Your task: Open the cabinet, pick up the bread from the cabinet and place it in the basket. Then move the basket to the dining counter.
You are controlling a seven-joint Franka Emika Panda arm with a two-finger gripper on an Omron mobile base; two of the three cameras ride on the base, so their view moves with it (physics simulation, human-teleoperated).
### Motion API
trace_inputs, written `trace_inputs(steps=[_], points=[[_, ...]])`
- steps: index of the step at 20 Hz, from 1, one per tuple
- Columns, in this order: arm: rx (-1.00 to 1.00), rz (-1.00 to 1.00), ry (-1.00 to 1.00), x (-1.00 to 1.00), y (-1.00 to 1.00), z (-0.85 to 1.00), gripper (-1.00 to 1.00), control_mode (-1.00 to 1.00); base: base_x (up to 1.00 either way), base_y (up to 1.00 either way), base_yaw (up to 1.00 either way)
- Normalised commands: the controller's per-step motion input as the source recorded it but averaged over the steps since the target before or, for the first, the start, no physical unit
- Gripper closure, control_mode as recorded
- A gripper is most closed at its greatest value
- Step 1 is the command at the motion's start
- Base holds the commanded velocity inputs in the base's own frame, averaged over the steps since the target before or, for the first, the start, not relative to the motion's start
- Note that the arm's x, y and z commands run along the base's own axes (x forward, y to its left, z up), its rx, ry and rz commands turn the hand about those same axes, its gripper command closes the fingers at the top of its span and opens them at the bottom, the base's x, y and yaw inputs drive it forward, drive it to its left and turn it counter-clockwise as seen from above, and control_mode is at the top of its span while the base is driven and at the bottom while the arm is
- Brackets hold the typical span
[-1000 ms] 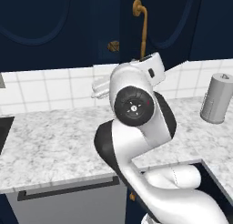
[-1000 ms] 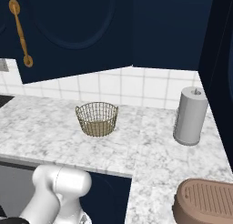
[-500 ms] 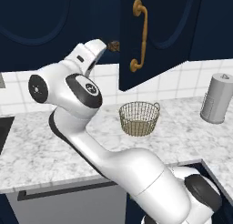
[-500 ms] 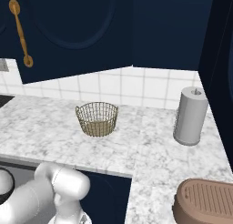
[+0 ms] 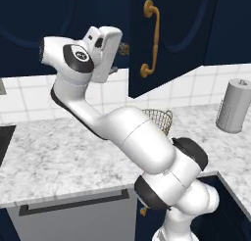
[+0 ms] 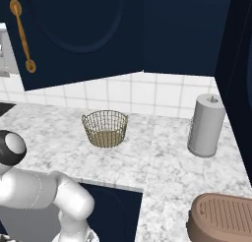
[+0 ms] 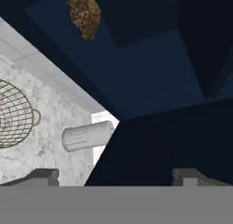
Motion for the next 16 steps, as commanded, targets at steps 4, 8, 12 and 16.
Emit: trace_inputs(steps=[4, 8, 12, 16], points=[[0.10, -0.27, 0.00, -0.67, -1.00, -0.04, -1.00, -1.00, 0.00, 0.00, 0.00], [0.12, -0.19, -0.04, -0.81, -1.00, -0.05, -1.00, -1.00, 0.00, 0.00, 0.00], [0.09, -0.12, -0.10, -0.73, -1.00, -0.14, -1.00, -1.00, 0.00, 0.00, 0.00], [0.04, -0.03, -0.11, -0.46, -1.00, -0.24, -1.00, -1.00, 0.00, 0.00, 0.00]])
